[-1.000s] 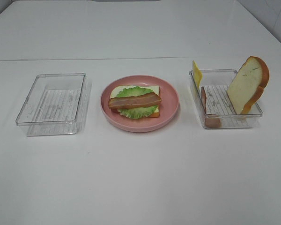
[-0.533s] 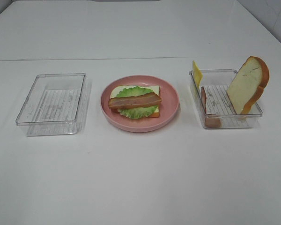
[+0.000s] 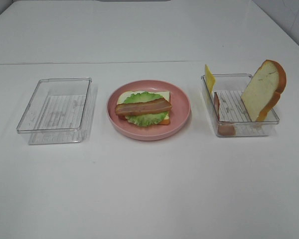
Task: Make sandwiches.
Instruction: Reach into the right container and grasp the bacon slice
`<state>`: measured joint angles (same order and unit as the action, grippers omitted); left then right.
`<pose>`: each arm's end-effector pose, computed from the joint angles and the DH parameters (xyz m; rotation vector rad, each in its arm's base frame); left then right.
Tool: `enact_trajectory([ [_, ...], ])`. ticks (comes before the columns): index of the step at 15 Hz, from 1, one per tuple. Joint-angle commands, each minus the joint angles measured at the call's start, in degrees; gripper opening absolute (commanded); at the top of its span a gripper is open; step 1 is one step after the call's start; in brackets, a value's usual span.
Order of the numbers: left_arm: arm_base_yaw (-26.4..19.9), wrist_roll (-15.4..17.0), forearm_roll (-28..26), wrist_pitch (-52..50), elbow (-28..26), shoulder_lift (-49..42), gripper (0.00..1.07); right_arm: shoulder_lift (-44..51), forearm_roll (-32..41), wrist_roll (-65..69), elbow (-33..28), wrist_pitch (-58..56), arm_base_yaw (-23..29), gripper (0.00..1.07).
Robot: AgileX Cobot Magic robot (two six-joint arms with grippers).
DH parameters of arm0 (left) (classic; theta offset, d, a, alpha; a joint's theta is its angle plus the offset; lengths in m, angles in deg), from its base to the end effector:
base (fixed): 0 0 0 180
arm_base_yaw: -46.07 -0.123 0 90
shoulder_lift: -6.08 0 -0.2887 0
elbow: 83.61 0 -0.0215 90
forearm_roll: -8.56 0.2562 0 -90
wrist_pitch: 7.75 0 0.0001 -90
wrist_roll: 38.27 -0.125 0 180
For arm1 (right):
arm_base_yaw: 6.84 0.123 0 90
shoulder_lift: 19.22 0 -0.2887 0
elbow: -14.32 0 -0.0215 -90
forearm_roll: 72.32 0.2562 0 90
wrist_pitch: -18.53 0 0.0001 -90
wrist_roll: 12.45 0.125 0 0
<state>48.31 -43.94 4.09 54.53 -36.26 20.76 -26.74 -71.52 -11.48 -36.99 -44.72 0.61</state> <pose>0.0396 -0.0102 0.2651 0.1497 2.1622 -0.0614 0.0273 0.0051 0.2453 -0.1212 2.1289 0.1036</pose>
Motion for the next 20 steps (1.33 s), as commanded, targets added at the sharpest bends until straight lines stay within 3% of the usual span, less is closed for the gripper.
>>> enact_trajectory([
  [1, -2.5, -0.1, -0.2, -0.6, 0.1, -3.3, 0.8, 1.8, 0.2, 0.1, -0.2, 0.2, -0.2, 0.73],
  [3, -5.4, -0.1, -0.1, -0.6, 0.1, -8.6, 0.8, 1.8, 0.2, 0.1, -0.2, 0.2, -0.2, 0.73],
  [7, -6.2, -0.1, 0.0, -0.6, 0.1, -8.4, 0.8, 0.8, 0.1, 0.3, 0.0, 0.2, -0.2, 0.74],
  [10, -6.2, -0.1, 0.0, -0.6, 0.1, -8.0, 0.8, -4.2, -1.4, 1.1, 2.7, 0.6, -0.2, 0.89],
  [11, -6.2, -0.1, 0.0, -0.6, 0.1, -8.0, 0.8, -10.0, -3.5, 2.8, 3.7, 1.9, -0.2, 0.97],
  [16, -6.2, -0.1, 0.0, -0.6, 0.1, -8.0, 0.8, -25.6, -6.9, 4.9, 6.5, 9.6, -0.2, 0.98],
  [18, -6.2, -0.1, 0.0, -0.6, 0.1, -8.0, 0.8, -32.8, -9.2, 9.0, 9.7, 9.4, -0.2, 0.98],
  [20, -6.2, -0.1, 0.0, -0.6, 0.1, -8.0, 0.8, -48.2, -13.6, 12.6, 17.4, 6.1, -0.2, 0.98],
])
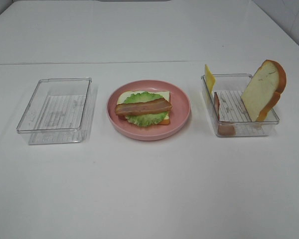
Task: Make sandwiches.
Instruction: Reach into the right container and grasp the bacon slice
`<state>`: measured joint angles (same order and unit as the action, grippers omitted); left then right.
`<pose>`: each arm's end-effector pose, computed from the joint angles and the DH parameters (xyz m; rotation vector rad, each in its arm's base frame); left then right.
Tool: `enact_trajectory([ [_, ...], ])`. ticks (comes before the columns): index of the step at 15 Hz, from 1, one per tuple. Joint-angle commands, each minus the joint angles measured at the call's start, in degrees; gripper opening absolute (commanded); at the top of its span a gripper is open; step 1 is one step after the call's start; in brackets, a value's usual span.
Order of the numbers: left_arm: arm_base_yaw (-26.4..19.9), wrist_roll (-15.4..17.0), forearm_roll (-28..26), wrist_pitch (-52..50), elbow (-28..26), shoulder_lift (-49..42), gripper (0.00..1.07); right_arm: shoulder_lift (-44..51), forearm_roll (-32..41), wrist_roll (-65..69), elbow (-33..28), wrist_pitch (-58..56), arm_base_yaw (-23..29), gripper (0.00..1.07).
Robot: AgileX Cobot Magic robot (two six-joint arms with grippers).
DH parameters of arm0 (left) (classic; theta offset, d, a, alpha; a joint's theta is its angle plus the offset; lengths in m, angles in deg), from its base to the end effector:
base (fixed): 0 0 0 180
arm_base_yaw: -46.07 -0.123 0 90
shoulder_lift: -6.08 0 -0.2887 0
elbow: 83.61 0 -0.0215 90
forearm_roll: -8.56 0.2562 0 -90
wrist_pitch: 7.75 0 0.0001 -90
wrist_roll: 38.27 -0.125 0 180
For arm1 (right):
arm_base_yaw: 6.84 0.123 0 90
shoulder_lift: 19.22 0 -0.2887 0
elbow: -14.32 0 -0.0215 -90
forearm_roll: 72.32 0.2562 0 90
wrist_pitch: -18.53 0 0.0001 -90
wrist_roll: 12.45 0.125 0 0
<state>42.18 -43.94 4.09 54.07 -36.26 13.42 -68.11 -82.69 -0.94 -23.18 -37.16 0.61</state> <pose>0.0225 -0.0071 0.2699 0.0373 2.0307 0.0120 0.1424 -0.0001 0.2811 0.0247 2.4599 -0.0853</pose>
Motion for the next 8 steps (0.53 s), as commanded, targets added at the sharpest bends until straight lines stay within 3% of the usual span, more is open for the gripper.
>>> enact_trajectory([
  [1, -0.1, -0.1, 0.0, -0.2, 0.1, -0.7, 0.8, -9.4, -2.8, 2.1, 5.1, -1.9, -0.2, 0.98],
  [4, -0.1, -0.1, 0.0, -0.2, 0.1, -0.7, 0.8, -27.9, -3.4, 1.5, 19.4, -2.7, -0.3, 0.98],
  [5, -0.1, -0.1, 0.0, -0.2, 0.1, -0.7, 0.8, -29.6, -3.4, 1.1, 21.4, -2.7, -0.3, 0.98],
  [6, -0.1, -0.1, 0.0, -0.2, 0.1, -0.7, 0.8, -35.5, -3.3, -0.6, 28.2, -3.2, -0.3, 0.98],
  [8, -0.1, -0.1, 0.0, -0.2, 0.1, -0.7, 0.8, -41.8, -2.9, -2.8, 35.4, -4.5, -0.9, 0.98],
])
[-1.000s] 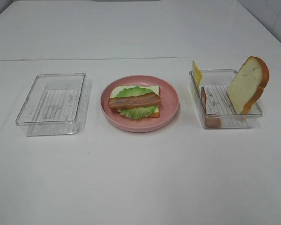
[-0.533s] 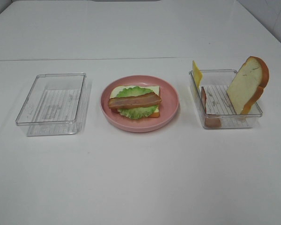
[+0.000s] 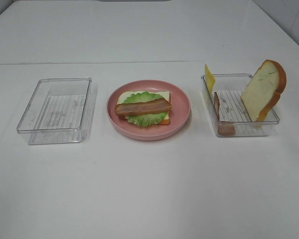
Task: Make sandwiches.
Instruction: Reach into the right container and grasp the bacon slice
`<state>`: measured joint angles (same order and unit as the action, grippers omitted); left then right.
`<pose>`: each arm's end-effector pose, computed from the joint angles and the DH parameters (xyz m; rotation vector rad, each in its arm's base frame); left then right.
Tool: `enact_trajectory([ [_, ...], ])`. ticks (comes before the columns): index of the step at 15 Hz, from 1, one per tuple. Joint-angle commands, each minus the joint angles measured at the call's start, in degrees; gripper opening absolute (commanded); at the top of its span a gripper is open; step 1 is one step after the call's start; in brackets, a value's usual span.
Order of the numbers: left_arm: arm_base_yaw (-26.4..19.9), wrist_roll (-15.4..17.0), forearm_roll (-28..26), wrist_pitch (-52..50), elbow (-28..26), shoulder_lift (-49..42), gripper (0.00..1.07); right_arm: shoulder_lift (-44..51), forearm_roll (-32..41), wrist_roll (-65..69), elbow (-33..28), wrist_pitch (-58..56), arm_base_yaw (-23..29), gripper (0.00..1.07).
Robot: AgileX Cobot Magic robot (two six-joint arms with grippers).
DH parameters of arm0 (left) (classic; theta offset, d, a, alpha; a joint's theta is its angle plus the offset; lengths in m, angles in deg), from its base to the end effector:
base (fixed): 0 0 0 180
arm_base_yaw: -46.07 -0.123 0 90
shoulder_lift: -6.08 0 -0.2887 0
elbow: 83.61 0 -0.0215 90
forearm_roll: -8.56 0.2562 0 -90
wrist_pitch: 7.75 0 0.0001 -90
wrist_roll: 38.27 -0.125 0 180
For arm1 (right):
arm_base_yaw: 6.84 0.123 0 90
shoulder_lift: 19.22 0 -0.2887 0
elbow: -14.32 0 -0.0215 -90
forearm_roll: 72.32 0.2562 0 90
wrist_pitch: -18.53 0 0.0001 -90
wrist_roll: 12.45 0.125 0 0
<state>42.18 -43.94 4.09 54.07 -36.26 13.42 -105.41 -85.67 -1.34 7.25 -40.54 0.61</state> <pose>0.0225 -0.0071 0.2699 0.0373 2.0307 0.0120 0.2967 0.0138 0.3101 -0.0091 2.6243 -0.1940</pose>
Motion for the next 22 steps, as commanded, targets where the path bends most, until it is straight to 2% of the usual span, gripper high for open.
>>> enact_trajectory([
  [1, -0.1, -0.1, 0.0, -0.2, 0.1, -0.7, 0.8, -8.0, 3.6, -5.4, 9.9, -2.1, -2.4, 0.98],
  [2, -0.1, -0.1, 0.0, -0.2, 0.1, -0.7, 0.8, -13.1, 11.5, -10.0, 15.9, -3.3, -5.8, 0.98],
  [3, -0.1, -0.1, 0.0, -0.2, 0.1, -0.7, 0.8, -15.8, 14.9, -11.7, 18.9, -3.9, -8.0, 0.98],
  [6, -0.1, -0.1, 0.0, -0.2, 0.1, -0.7, 0.8, -21.5, 13.9, -12.5, 24.6, -5.2, -8.9, 0.98],
  [10, -0.1, -0.1, 0.0, -0.2, 0.1, -0.7, 0.8, -22.4, 17.5, -12.4, 25.9, -5.2, -8.8, 0.98],
  [11, -0.1, -0.1, 0.0, -0.2, 0.1, -0.7, 0.8, -22.4, 18.3, -12.4, 25.9, -5.3, -8.0, 0.97],
  [17, -0.1, -0.1, 0.0, -0.2, 0.1, -0.7, 0.8, -25.4, 11.2, -7.4, 25.8, -8.2, 5.8, 0.96],
  [22, -0.1, -0.1, 0.0, -0.2, 0.1, -0.7, 0.8, -34.3, 11.5, -4.8, 25.8, -7.3, 10.7, 0.95],
])
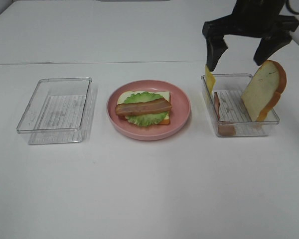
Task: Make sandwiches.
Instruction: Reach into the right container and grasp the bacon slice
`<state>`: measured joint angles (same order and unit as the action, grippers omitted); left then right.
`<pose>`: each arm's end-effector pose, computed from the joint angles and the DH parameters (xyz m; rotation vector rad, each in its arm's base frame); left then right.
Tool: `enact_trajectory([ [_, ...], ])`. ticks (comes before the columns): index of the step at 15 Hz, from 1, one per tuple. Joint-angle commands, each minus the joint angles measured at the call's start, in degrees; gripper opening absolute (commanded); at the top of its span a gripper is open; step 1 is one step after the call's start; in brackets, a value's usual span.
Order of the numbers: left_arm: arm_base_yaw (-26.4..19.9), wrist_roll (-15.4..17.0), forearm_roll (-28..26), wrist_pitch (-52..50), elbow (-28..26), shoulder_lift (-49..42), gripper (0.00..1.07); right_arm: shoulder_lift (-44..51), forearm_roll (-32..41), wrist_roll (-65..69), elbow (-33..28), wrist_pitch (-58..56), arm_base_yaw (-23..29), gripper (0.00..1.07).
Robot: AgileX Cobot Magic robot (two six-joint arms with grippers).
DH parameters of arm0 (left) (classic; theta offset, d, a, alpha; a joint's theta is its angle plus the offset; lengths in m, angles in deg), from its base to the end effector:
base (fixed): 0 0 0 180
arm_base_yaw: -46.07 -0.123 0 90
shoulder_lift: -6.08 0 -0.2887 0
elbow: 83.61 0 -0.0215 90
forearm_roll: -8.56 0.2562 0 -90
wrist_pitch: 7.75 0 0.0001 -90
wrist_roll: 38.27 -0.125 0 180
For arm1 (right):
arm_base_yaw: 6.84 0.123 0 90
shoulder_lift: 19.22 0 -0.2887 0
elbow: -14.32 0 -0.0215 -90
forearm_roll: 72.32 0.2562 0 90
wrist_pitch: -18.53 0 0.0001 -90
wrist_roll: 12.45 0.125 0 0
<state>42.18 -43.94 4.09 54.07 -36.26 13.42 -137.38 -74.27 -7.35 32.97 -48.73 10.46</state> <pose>0.0225 -0.0071 0.2699 0.0373 2.0307 0.0120 0.4031 0.1214 0.2348 -0.3228 2.8907 0.0186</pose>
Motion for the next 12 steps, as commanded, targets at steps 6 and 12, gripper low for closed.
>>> enact_trajectory([
  [6, -0.1, -0.1, 0.0, -0.2, 0.1, -0.7, 0.79, -11.2, 1.2, 1.3, 0.1, 3.9, 1.3, 0.71],
  [12, -0.1, -0.1, 0.0, -0.2, 0.1, -0.7, 0.79, -13.9, -1.6, 4.2, 0.1, 4.8, 1.3, 0.41],
])
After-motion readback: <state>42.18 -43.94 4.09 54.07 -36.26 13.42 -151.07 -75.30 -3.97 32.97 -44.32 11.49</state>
